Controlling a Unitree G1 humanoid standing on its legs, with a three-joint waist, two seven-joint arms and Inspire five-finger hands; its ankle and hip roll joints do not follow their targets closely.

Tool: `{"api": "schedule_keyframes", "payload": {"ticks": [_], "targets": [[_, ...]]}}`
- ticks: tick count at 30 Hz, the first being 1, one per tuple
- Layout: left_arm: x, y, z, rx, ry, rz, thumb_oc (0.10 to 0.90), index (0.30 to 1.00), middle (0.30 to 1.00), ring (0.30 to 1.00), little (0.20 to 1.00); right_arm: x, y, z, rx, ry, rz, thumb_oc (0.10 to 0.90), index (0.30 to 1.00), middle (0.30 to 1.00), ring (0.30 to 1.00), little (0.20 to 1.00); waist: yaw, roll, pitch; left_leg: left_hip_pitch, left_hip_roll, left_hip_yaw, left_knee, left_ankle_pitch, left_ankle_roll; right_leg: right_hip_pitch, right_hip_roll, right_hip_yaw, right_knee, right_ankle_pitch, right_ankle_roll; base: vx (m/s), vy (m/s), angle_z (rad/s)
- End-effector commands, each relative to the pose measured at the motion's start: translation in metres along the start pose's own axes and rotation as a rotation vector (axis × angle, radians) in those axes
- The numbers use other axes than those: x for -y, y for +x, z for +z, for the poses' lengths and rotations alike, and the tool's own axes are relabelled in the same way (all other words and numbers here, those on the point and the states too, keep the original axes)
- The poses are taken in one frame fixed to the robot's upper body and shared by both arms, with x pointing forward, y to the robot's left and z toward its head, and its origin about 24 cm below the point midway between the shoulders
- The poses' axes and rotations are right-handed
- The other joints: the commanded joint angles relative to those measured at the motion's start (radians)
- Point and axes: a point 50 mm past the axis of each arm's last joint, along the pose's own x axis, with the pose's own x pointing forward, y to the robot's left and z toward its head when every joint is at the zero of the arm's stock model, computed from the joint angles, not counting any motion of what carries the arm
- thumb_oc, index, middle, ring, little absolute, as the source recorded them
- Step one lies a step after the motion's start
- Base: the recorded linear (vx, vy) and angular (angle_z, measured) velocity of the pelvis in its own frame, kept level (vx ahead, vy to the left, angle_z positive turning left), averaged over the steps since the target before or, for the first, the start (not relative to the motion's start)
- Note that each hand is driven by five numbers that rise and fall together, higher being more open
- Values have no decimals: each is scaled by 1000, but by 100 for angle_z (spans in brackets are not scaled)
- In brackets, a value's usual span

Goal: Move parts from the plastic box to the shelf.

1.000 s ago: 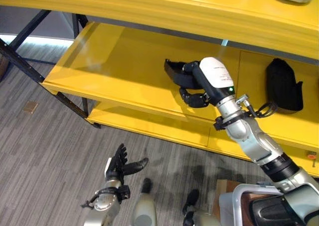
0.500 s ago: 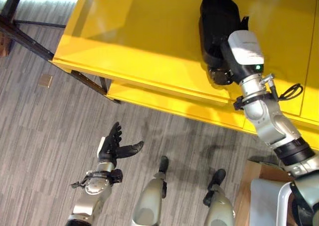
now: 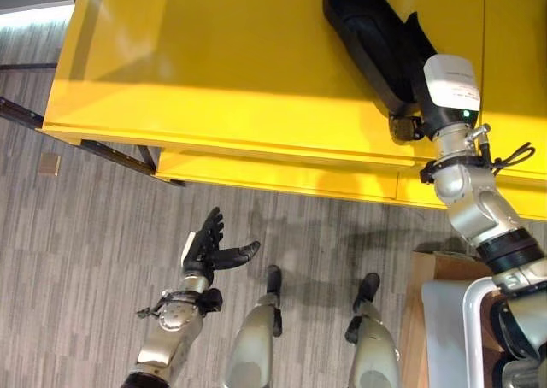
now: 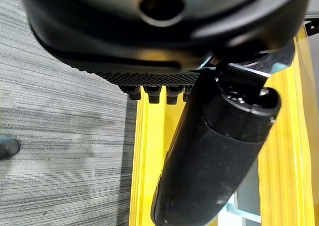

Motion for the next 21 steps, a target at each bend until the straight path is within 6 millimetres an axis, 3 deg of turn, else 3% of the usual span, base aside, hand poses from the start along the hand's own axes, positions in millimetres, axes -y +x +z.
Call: {"api": "schedule_keyframes", "payload": {"ticks": [1,14,21], "targets": [[-6,-8,25,157,-47,5,900,1000,1000,1000,1000,70,34,21,99,-7,-304,400,300,300,300,300,3,2,-44,-15,55,16,62,-54,-34,46,-45,-6,155,-167,39,0,0,0],[-3,-6,26,158,-49,0,900,1000,1000,1000,1000,61,27,7,-6,67,-355,400,300,300,300,300,-13,16,-31,-9,63,19,77,-61,-33,34,-39,13,170,-168,37,0,-1,-1],[-3,-6,26,160,-52,17,900,1000,1000,1000,1000,47,21,24,42,118,-330,400,300,300,300,300,-14,16,-29,-12,62,18,85,-63,-31,35,-39,9,177,-168,37,-2,-3,-1]]}}
